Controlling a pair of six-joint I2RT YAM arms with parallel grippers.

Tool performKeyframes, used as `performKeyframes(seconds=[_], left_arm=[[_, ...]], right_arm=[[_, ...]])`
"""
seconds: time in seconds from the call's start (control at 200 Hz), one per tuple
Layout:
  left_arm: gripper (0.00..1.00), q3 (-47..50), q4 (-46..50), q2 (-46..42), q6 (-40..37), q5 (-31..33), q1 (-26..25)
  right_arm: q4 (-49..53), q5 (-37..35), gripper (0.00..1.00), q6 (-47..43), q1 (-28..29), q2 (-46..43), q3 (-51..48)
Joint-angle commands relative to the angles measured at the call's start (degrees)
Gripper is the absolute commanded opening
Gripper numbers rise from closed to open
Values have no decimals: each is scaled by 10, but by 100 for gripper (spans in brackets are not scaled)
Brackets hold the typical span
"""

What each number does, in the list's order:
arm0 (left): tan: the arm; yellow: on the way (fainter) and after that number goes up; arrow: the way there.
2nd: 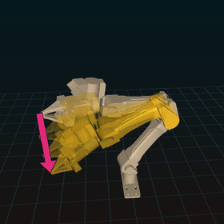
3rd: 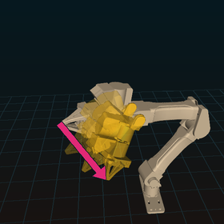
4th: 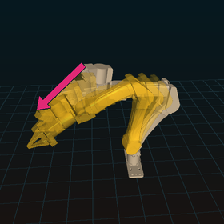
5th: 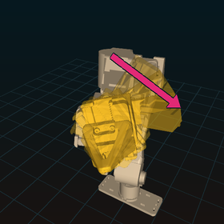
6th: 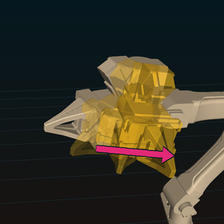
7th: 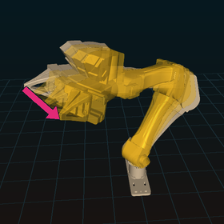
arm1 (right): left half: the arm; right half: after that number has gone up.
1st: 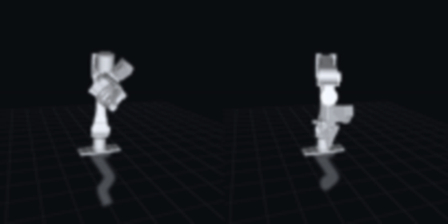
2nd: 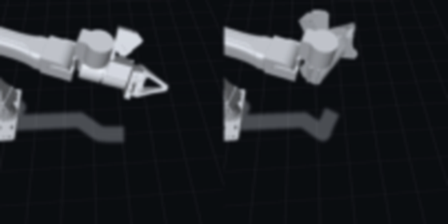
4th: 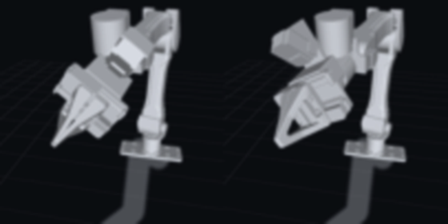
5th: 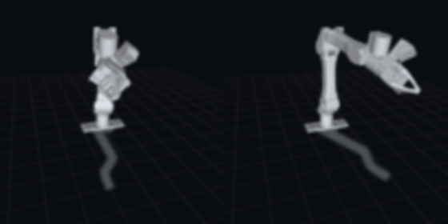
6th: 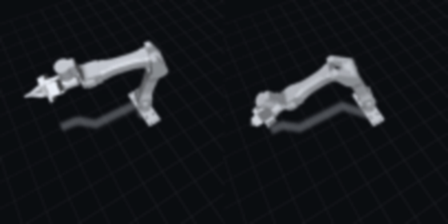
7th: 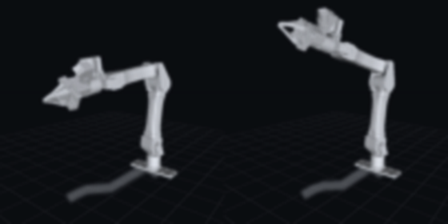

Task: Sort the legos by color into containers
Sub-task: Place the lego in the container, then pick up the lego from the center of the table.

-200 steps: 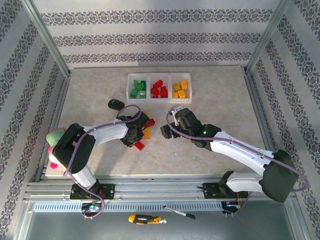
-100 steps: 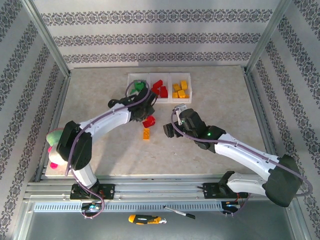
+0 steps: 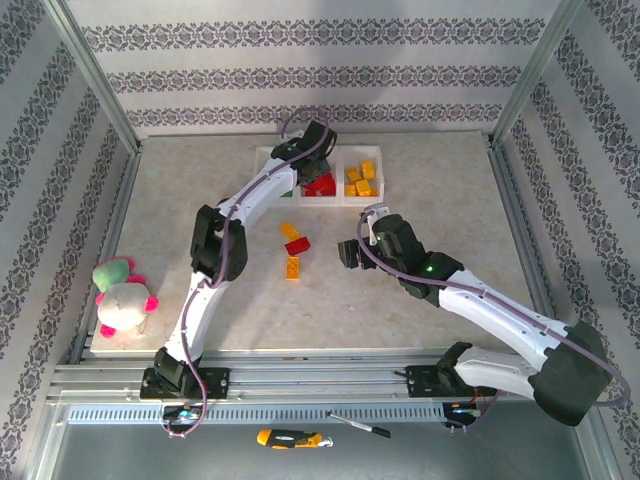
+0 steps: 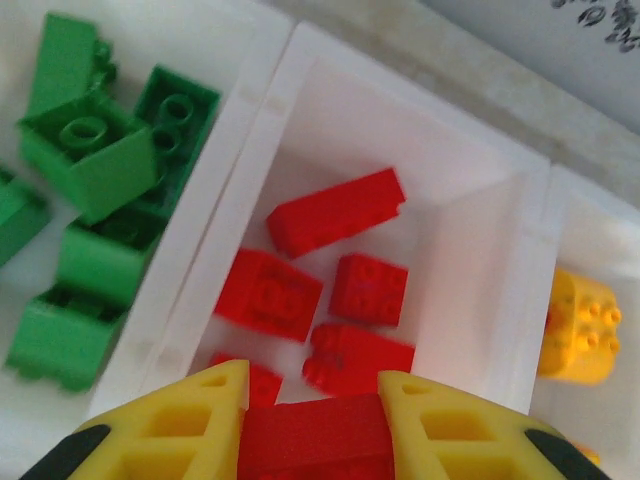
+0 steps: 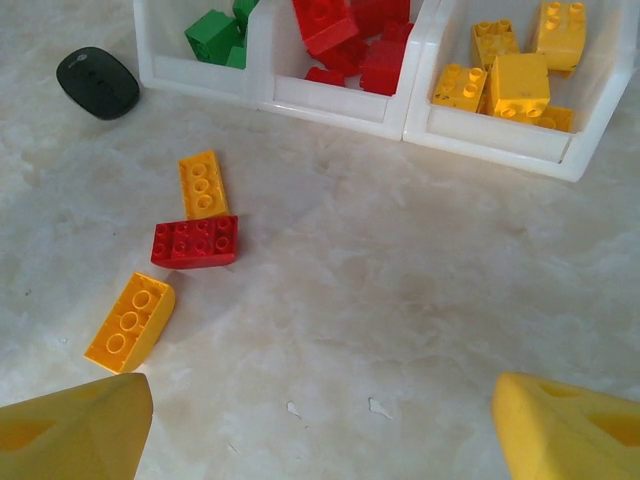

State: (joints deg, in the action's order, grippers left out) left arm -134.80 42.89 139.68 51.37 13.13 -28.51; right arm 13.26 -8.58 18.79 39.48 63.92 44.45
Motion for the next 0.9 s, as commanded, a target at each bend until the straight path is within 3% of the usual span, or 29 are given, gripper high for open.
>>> performKeyframes(seconds=[0.0, 0.035, 0.17, 0.3, 0.425, 0.51, 0.7, 0.894], left_arm=[[28, -108, 88, 53, -42, 17, 8], [33, -135, 95, 66, -43, 13, 9], [70, -149, 90, 54, -51, 6, 11], [90, -138, 102, 17, -74, 13, 10], [99, -85, 108, -45, -91, 8, 9], [99, -2, 87, -110, -103, 4, 9], [99, 327, -64, -313, -113, 13, 11], [100, 558, -88, -484, -94, 56, 12]], right_arm=[[0, -1, 88, 13, -5, -12, -14], [1, 1, 88, 13, -6, -11, -15], [3, 11, 88, 14, -6, -2, -14], [2, 23, 88, 13, -2, 16, -6], [-2, 25, 88, 11, 11, 44, 5], [-5, 26, 88, 19, 23, 67, 17], [-9, 21, 88, 35, 63, 133, 48], [18, -1, 88, 75, 93, 222, 109]])
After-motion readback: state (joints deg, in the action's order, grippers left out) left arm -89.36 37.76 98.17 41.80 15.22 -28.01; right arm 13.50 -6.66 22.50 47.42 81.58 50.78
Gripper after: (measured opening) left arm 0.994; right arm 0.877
